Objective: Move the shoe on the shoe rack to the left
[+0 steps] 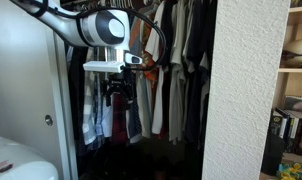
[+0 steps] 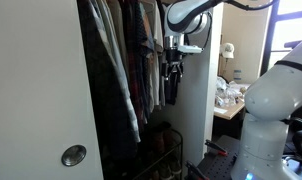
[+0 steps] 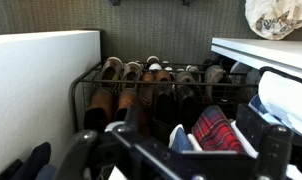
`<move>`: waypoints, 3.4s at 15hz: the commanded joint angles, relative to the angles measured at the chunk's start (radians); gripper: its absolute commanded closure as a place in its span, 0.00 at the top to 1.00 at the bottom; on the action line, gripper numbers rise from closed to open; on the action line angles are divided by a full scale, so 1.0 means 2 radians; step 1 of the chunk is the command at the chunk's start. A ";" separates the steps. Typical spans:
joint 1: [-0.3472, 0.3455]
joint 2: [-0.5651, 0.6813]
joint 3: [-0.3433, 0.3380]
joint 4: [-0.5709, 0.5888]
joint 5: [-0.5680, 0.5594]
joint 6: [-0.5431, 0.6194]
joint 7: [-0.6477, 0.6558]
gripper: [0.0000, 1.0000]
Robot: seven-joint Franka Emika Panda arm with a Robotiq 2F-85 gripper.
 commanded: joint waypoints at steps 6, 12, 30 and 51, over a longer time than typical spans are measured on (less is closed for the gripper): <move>0.015 0.126 0.047 0.029 -0.002 0.094 0.037 1.00; 0.019 0.266 0.054 0.083 -0.003 0.155 0.045 1.00; 0.026 0.505 0.044 0.199 0.006 0.198 0.019 1.00; 0.017 0.807 0.056 0.430 0.025 0.223 -0.007 1.00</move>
